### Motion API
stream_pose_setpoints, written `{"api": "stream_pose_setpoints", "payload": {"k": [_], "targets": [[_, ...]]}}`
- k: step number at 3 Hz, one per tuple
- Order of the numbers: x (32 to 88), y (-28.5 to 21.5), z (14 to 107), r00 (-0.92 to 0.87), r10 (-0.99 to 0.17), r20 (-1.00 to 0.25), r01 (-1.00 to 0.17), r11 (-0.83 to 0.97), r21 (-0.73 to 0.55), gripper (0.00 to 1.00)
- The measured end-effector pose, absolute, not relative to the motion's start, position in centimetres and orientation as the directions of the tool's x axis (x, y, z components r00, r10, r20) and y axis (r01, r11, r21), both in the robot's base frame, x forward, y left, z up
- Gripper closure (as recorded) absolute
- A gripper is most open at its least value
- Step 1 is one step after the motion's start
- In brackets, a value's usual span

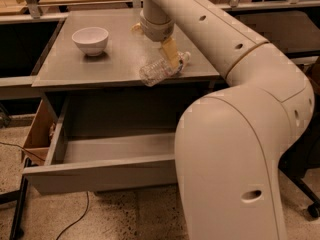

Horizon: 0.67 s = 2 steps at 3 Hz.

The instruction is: Pick water bottle from top drawer and place on counter

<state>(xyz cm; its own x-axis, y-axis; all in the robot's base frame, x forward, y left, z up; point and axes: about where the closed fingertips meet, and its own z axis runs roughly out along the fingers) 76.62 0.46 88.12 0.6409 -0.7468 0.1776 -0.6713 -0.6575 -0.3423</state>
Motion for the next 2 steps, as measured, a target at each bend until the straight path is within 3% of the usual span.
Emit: {"api": "stream_pose_setpoints", "payload": {"k": [2], "targets": [[76.75,0.24,87.47,0.651,-0.747,0.134,-0.661,-0.645,-0.384,0.00]]}}
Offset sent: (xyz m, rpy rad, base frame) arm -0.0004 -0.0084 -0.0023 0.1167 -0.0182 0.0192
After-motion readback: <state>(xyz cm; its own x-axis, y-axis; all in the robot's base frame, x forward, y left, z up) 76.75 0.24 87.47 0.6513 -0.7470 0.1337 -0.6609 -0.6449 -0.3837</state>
